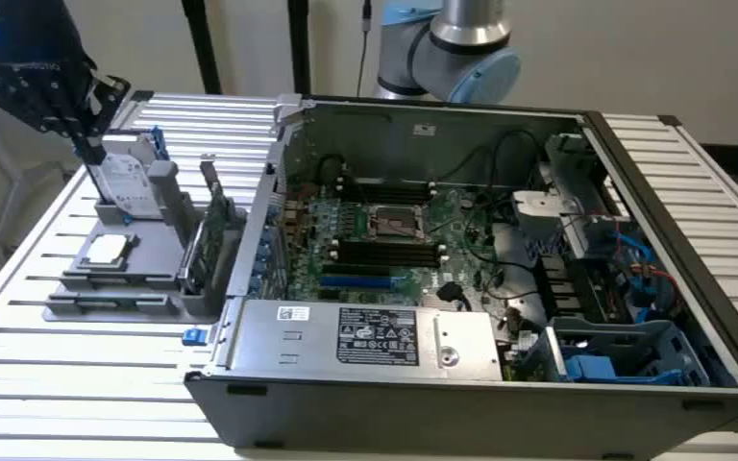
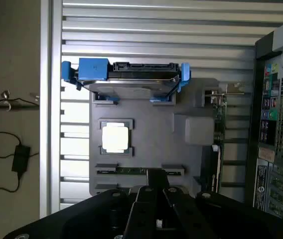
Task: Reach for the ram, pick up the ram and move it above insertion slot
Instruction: 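Reach for the ram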
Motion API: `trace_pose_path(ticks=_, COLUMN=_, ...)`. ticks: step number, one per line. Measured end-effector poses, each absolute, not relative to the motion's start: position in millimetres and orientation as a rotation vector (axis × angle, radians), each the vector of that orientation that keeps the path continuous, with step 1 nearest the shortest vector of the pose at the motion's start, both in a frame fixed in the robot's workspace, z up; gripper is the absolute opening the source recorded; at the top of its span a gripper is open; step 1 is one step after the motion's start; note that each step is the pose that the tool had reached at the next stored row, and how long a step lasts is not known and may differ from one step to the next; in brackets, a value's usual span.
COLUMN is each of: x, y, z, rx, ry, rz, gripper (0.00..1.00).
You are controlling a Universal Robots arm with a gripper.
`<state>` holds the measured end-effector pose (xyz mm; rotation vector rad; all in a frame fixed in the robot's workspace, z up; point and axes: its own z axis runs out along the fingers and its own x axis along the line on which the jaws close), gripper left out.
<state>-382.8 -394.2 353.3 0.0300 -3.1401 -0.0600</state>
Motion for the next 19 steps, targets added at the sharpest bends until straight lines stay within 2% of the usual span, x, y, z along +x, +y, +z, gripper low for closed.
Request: trace_pose_path(ticks=19, x=-382.8, y=-400.1, z=353.0, rx=0.03, ry=-3.14, rz=-0.06, gripper=0.11)
